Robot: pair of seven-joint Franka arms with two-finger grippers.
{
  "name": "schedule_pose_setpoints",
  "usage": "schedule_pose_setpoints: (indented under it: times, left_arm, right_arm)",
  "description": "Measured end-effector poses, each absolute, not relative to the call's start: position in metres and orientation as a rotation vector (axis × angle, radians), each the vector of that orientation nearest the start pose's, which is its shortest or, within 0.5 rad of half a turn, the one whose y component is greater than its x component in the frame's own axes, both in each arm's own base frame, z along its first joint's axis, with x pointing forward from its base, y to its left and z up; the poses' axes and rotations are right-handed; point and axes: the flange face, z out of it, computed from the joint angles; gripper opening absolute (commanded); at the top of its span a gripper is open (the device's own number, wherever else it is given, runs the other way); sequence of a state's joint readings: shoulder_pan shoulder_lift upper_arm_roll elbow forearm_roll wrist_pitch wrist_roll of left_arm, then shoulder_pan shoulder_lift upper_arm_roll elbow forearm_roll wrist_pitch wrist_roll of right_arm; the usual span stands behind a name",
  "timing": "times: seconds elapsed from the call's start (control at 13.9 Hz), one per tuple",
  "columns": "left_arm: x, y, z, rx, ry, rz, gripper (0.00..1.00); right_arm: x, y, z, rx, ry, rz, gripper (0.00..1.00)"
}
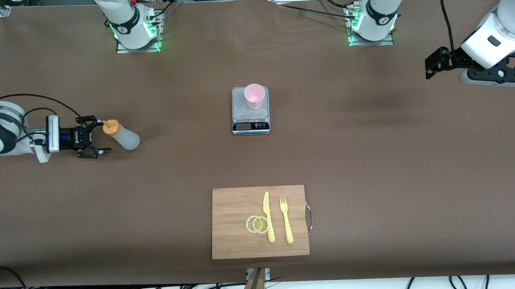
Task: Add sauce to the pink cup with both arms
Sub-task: 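Return the left arm to rest while the right gripper reaches the bottle, then grasp the white squeeze bottle with the right gripper and lift it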
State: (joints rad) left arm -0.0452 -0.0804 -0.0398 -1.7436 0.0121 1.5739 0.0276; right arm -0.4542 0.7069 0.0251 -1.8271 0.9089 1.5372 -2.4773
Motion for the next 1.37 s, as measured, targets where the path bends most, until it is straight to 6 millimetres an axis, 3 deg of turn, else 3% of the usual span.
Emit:
schedule_pose_setpoints:
  times: [0.43,0.79,0.86,0.94,1.08,1.15,1.3,1.37]
  left_arm:
    - [0.523,-0.044,0.587,-3.116,0.178,0.140,1.00]
    - [0.523,-0.044,0.587,-3.116,0.178,0.141,1.00]
    - [0.523,-0.044,0.587,-3.116,0.178,0.141,1.00]
    - [0.523,-0.044,0.587,-3.116,0.178,0.141,1.00]
    - [0.523,-0.044,0.587,-3.116,0.178,0.141,1.00]
    - [0.523,-0.044,0.587,-3.116,0.178,0.141,1.00]
    - [0.523,-0.044,0.587,-3.116,0.178,0.141,1.00]
    - [0.523,-0.044,0.587,-3.116,0.178,0.141,1.00]
  right_arm:
    - [0.526,-0.138,0.122,-1.352,-1.368,-0.899,1.00]
    - [0.516,-0.114,0.110,-1.312,-1.342,-0.921,0.99]
    - [0.516,-0.109,0.109,-1.305,-1.341,-0.922,0.95]
    - [0.517,-0.103,0.109,-1.297,-1.342,-0.923,0.85]
    - [0.521,-0.089,0.110,-1.278,-1.351,-0.917,0.36]
    - [0.522,-0.082,0.110,-1.269,-1.356,-0.911,0.28]
    - [0.523,-0.074,0.110,-1.258,-1.363,-0.902,0.00]
    - [0.524,-0.074,0.110,-1.257,-1.364,-0.902,0.00]
